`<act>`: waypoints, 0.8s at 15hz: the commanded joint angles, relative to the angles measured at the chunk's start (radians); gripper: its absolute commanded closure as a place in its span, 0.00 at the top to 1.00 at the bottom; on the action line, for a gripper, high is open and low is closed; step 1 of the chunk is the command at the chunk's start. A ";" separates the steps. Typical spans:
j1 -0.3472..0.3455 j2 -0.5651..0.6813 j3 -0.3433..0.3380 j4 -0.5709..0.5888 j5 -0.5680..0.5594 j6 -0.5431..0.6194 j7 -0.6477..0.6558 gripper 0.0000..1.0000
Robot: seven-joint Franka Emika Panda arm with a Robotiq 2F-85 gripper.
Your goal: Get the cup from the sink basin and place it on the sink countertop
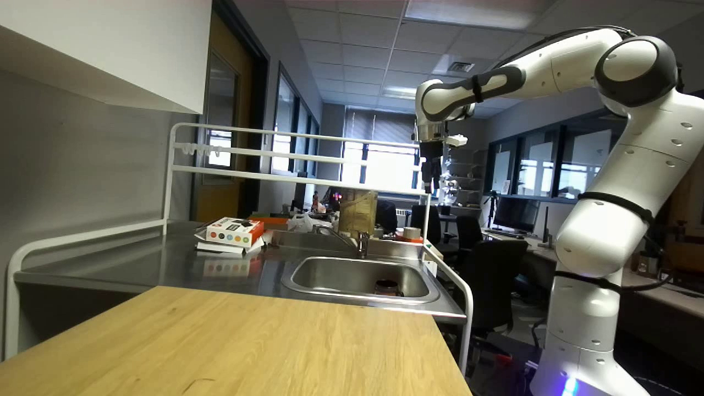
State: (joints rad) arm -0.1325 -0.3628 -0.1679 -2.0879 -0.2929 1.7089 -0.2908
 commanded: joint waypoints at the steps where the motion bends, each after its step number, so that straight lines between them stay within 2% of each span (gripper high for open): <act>1: 0.005 0.000 -0.004 0.002 -0.001 -0.002 0.001 1.00; 12: 0.005 0.045 -0.003 0.033 0.011 0.001 0.016 1.00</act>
State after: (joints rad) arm -0.1320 -0.3418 -0.1679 -2.0864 -0.2929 1.7119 -0.2861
